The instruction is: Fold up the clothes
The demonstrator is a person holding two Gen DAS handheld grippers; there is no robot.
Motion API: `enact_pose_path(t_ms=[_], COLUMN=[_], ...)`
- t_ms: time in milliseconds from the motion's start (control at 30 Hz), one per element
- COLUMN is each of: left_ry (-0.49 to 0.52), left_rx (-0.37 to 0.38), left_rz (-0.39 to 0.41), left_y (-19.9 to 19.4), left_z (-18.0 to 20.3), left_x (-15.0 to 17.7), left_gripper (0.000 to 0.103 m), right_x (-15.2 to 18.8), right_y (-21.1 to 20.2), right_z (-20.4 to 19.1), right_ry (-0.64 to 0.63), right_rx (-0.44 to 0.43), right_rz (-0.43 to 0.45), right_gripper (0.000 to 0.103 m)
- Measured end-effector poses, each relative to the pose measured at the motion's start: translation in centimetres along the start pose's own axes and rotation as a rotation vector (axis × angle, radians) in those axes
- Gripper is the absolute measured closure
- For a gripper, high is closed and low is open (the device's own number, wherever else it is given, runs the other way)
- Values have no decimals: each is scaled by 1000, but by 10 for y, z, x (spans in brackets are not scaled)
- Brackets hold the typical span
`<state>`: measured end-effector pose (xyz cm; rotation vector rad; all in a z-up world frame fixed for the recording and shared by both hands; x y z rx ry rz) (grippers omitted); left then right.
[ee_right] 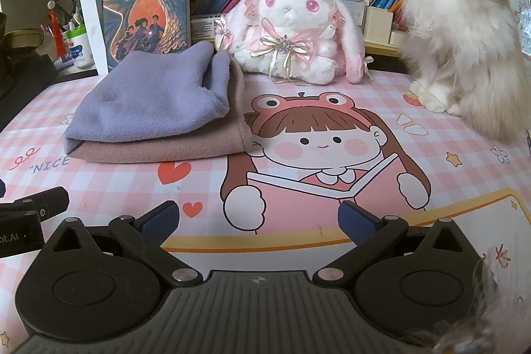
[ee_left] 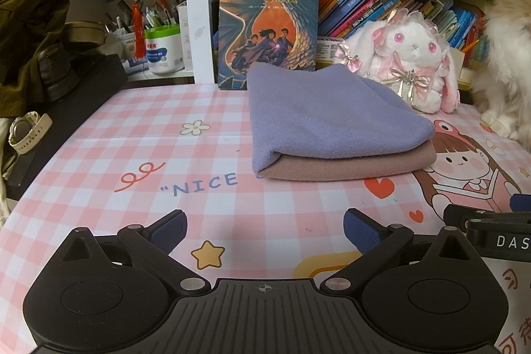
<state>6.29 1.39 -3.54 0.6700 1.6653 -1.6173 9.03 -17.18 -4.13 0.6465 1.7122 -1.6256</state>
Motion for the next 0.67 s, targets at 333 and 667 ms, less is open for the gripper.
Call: enact_pose_path(t_ms=[333, 667], left_ry=[-2, -15], left_rx=[3, 12], left_rz=[-8, 1], left_y=[3, 3], left_z=[-1, -3], left_x=[1, 1], left_gripper=[1, 1], right_x=[1, 1], right_y=[2, 6], right_z=[-1, -3], right_ry=[-1, -7], right_rx=[0, -2], right_rz=[-8, -15], right_gripper=[0, 0])
Point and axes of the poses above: each gripper's, at about its wrist camera, not at the fingertips, and y roughly the way its jaws point, z to its right, x to its underside, the point moved 5 cm from there along y, roughly the way its jaws point, and after that the axes turned 2 degrees about -y, right-handed, at the moved point
